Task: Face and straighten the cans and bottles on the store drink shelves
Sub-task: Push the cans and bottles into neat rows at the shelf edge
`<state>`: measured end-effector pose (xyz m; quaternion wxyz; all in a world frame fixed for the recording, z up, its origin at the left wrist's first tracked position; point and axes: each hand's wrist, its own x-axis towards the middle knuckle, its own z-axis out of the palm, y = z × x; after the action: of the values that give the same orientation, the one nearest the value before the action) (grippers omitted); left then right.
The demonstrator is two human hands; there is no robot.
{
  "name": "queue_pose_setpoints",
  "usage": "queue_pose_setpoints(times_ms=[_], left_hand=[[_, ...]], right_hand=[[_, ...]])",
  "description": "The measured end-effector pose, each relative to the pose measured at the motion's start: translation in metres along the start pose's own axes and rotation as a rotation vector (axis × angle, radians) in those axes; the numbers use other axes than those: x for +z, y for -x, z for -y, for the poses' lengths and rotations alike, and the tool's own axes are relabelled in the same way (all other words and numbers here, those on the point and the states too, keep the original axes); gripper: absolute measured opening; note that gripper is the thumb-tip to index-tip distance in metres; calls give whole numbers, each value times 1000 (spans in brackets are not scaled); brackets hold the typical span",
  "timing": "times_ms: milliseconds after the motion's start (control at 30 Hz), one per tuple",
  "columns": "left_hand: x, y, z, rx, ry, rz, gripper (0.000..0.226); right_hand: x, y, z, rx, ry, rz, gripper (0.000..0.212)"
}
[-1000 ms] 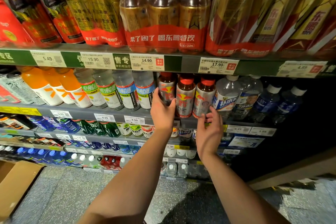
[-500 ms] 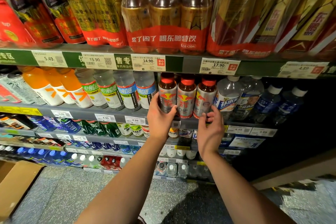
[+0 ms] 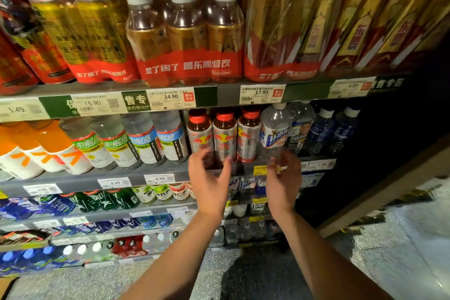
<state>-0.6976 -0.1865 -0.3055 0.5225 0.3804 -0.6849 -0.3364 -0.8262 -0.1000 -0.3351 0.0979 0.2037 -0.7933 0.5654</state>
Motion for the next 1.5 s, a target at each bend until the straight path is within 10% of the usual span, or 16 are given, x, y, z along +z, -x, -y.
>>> queue_pose_setpoints(times_ms=[267, 900, 1200, 1500], left_hand=[[71, 24, -27, -252, 61, 370, 50], [146, 46, -48, -381, -23, -141, 17], [208, 85, -79, -261, 3, 292, 42], [239, 88, -89, -241, -107, 181, 49]], right_hand=[[-33, -31, -10, 141, 51, -1, 46], [-82, -81, -57, 30, -94, 109, 36], [-99, -120, -85, 209, -112, 170, 75], [-100, -139, -91, 271, -168, 284, 81]])
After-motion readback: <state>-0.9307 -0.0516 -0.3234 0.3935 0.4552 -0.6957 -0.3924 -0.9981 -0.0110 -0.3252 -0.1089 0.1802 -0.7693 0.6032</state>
